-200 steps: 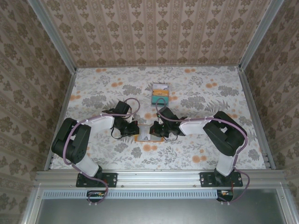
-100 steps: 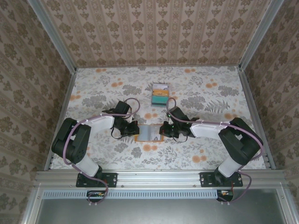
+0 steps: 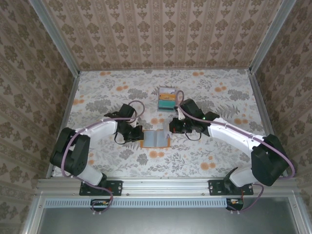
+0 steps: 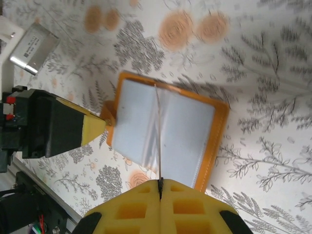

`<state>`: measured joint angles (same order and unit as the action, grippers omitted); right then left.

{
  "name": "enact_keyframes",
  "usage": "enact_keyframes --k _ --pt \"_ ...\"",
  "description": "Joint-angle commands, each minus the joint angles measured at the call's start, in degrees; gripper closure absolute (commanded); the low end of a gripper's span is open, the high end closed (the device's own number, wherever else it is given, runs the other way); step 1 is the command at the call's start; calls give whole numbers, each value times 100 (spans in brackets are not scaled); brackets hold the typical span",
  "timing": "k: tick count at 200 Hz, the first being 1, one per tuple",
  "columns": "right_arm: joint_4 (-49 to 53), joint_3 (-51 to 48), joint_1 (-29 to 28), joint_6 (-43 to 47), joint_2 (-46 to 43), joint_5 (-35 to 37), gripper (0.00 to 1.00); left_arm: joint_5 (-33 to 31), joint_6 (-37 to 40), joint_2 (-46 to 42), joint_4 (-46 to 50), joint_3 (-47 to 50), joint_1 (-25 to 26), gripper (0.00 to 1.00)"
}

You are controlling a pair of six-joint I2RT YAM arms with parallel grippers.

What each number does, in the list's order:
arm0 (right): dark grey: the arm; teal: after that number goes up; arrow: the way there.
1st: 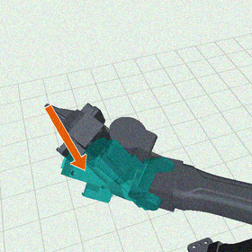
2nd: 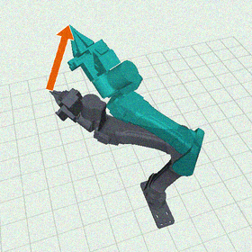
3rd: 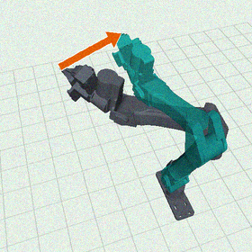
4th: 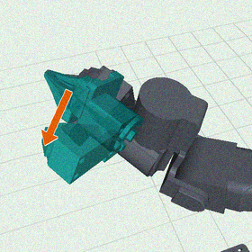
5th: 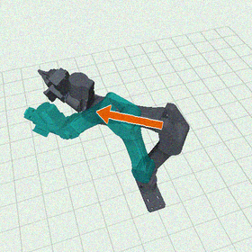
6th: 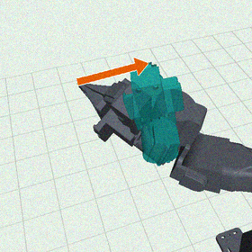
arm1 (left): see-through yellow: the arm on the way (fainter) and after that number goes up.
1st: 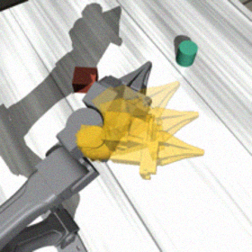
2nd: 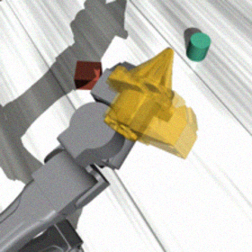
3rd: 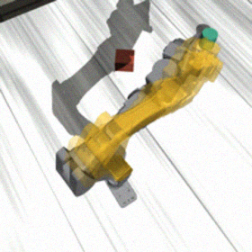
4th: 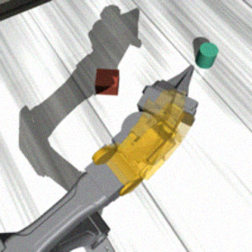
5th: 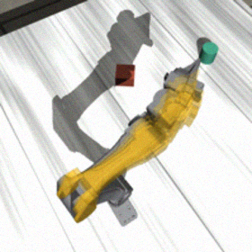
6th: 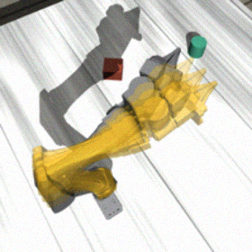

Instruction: Take the credit cards out of the card holder

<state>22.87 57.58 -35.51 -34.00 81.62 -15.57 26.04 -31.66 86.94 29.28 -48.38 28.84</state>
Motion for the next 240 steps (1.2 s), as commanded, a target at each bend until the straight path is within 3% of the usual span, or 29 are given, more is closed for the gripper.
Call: enact_keyframes --k 1,54,124,193,240 --pt "1175 716 59 1194 -149 458 100 -108 106 -416 343 -311 16 84" --pt "1615 1977 149 3784 319 984 100 -355 74 -1241 586 -485 -1 38" --pt "1406 3313 149 6270 1438 2228 100 -716 -90 -2224 811 -382 -19 6" --pt "1272 4498 145 8422 2882 2970 100 -968 -315 -2825 1198 -260 -19 2" --pt "1141 5008 297 8873 3594 3128 100 -1191 -411 -3193 1516 -268 -28 0"
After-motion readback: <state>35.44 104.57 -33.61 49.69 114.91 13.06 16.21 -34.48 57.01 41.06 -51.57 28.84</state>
